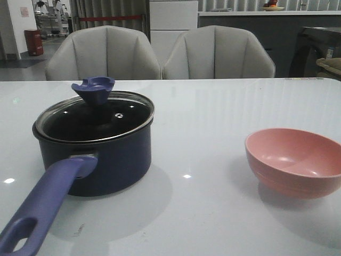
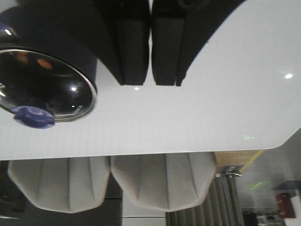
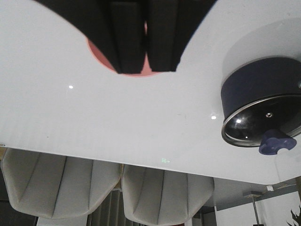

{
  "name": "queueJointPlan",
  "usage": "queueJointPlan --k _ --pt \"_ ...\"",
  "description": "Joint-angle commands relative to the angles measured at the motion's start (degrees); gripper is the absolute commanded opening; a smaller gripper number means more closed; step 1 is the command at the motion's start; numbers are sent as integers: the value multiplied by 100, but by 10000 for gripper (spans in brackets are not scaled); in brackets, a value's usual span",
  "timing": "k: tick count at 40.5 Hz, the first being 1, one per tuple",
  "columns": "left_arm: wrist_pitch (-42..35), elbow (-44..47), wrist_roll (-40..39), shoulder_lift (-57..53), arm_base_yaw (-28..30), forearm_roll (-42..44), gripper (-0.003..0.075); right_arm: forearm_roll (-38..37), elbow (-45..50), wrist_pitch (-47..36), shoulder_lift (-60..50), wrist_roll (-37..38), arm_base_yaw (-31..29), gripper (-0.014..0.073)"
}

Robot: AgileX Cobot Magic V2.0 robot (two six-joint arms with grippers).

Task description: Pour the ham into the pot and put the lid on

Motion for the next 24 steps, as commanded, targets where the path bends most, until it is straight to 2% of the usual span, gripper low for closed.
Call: queueJointPlan --k 1,13,20,24 --pt "-1069 179 -16 75 221 -38 114 -13 -176 -517 34 -31 0 161" --pt "-1994 1034 -73 29 238 -83 114 -13 -176 -517 34 -31 0 161" --pt "-2245 1285 -73 -391 238 -102 114 -13 -176 -517 34 -31 0 161" --pt "-2134 1285 -73 -391 238 -102 114 -13 -176 -504 34 -31 0 161"
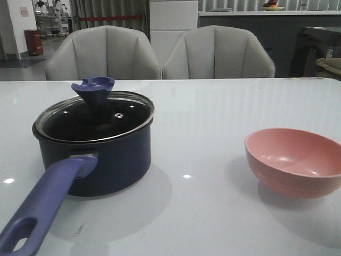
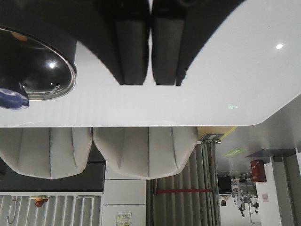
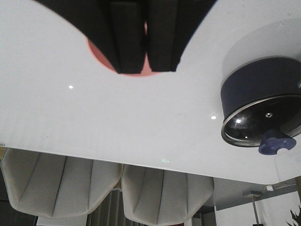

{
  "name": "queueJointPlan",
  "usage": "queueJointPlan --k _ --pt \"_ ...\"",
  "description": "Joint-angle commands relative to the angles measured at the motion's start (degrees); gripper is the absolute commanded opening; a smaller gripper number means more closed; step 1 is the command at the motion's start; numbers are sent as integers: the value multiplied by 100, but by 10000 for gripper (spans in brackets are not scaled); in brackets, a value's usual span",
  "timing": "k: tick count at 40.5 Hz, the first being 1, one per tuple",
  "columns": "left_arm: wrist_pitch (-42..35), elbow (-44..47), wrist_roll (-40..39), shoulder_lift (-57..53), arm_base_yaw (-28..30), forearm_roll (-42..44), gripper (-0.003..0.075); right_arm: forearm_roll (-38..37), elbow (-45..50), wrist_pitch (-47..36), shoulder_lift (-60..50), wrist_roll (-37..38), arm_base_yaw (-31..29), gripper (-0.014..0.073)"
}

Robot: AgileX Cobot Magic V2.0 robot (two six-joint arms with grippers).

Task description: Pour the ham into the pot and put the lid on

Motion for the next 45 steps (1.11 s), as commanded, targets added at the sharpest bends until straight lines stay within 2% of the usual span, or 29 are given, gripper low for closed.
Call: queueJointPlan --k 1,45 --pt "-478 187 -53 -131 1 -70 114 -13 -176 -500 34 -31 0 161" --pt "-478 187 -53 -119 1 -70 114 -13 -128 -688 28 -36 0 161"
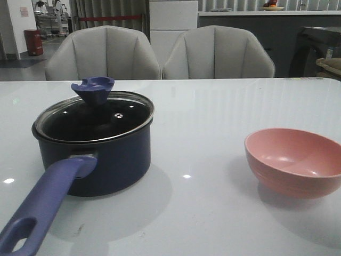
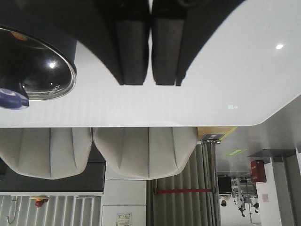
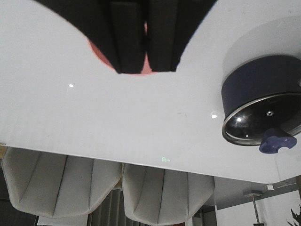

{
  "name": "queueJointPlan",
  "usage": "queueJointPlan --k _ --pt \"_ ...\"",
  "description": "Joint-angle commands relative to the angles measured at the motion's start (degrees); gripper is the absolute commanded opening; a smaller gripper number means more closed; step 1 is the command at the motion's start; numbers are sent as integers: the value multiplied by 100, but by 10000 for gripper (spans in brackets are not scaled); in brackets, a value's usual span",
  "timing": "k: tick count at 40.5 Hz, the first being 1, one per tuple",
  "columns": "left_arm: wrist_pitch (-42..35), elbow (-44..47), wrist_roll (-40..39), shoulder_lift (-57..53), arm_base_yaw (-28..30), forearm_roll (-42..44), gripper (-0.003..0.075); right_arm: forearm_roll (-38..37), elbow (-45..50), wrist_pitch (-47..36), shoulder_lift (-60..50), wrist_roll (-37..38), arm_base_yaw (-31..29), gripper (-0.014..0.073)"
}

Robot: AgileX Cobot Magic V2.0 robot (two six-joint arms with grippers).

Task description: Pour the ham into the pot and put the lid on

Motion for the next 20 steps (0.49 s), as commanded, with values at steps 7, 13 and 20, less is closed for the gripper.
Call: queueJointPlan --k 7,13,20 --pt "-478 187 -53 -119 1 -66 114 -126 109 -787 -25 -36 -466 161" --pt "-478 187 -53 -119 1 -66 114 -487 504 -1153 -315 -36 -973 161" --pt "-478 187 -53 -119 1 -66 114 -712 1112 -1245 -1101 -30 -1292 161"
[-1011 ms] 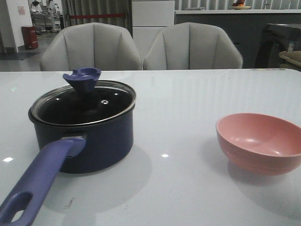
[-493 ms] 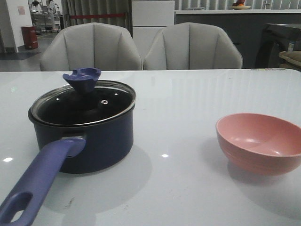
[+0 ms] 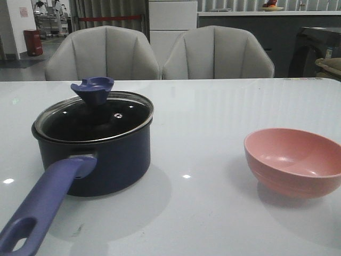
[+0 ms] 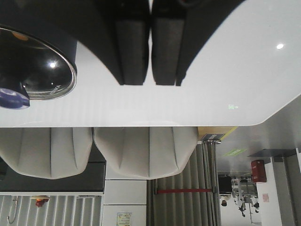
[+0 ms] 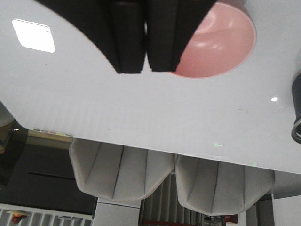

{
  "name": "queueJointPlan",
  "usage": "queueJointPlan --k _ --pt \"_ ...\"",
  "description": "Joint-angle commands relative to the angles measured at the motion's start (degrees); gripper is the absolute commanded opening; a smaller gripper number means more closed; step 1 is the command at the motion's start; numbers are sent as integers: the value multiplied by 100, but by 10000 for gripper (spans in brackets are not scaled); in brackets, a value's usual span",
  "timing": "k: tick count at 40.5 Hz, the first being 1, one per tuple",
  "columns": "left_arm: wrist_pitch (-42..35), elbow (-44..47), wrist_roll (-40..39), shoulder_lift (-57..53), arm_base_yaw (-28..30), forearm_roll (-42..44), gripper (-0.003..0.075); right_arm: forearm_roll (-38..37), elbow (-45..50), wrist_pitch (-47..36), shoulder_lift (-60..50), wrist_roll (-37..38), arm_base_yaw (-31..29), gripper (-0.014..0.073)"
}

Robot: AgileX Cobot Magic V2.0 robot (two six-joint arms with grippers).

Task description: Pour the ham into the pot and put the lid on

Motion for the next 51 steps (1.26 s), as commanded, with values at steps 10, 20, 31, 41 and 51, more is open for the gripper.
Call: queueJointPlan --k 10,20,31,41,51 --pt "-478 187 -53 -119 1 -66 114 -141 238 -268 -808 519 -705 161" --pt "-478 187 -53 -119 1 -66 114 -141 238 -282 -808 705 -689 161" --pt "-478 187 -53 -119 1 -66 114 -141 238 -261 -808 705 -689 161" --pt "-478 187 -53 -119 1 -66 114 -141 238 -261 -808 705 -689 161" --pt "-478 187 -53 -119 1 -66 114 -141 238 -261 -808 705 -689 161"
